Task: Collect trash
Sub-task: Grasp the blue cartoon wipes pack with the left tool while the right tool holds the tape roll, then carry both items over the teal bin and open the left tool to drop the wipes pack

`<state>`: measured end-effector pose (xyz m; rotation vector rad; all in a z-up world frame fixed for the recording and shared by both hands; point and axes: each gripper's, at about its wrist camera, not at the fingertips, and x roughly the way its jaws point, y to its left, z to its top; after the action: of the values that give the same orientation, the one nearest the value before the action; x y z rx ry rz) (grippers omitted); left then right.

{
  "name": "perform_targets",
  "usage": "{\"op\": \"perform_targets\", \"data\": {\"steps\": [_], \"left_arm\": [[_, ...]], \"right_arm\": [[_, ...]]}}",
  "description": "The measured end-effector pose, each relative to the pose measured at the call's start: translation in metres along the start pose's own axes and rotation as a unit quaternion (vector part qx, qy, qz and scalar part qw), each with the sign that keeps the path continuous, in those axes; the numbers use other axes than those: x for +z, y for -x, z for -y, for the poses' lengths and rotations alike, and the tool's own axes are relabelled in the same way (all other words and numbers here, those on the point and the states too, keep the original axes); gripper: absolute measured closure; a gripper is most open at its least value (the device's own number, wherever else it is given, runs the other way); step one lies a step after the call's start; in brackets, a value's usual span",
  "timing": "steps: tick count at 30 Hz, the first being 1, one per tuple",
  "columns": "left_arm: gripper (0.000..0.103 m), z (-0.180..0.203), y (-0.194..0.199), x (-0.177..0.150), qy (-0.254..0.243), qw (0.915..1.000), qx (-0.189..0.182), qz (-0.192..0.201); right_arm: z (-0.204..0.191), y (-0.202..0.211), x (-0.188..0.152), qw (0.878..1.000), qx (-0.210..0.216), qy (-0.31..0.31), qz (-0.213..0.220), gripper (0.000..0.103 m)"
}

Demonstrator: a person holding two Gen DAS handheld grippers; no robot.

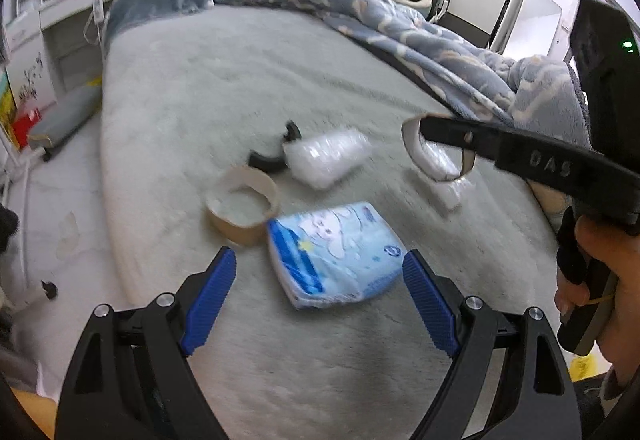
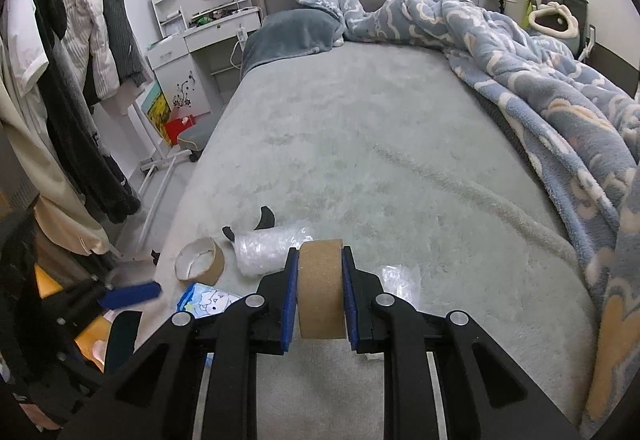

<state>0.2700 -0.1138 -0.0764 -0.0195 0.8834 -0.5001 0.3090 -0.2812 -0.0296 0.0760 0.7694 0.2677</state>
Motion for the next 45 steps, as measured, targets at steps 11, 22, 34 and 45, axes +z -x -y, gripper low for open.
{"op": "perform_targets", "data": {"steps": [11, 22, 34, 45], "left_arm": [[0.008, 0.008, -0.026, -0.001, 0.031, 0.9990, -0.022, -0.025], [0.008, 0.028, -0.040, -0.003, -0.020, 0.9990, 0.034, -0.022], [0.028, 0.035, -0.029, -0.005, -0.052, 0.9979, 0.038, -0.003], [0.028, 0.032, 0.007, -0.012, -0.044, 0.9989, 0.004, 0.017]], "right_arm": [[0.014, 0.003, -0.004, 1.000, 0.004, -0.008, -0.001, 0.083], [0.021, 0.005, -0.006, 1.000, 0.006, -0.010, -0.004, 0.083], [0.023, 0.012, -0.006, 1.000, 0.007, -0.011, 0.001, 0.083], [0.002, 0.019, -0.009, 1.000, 0.012, -0.014, 0.006, 0.083]]}}
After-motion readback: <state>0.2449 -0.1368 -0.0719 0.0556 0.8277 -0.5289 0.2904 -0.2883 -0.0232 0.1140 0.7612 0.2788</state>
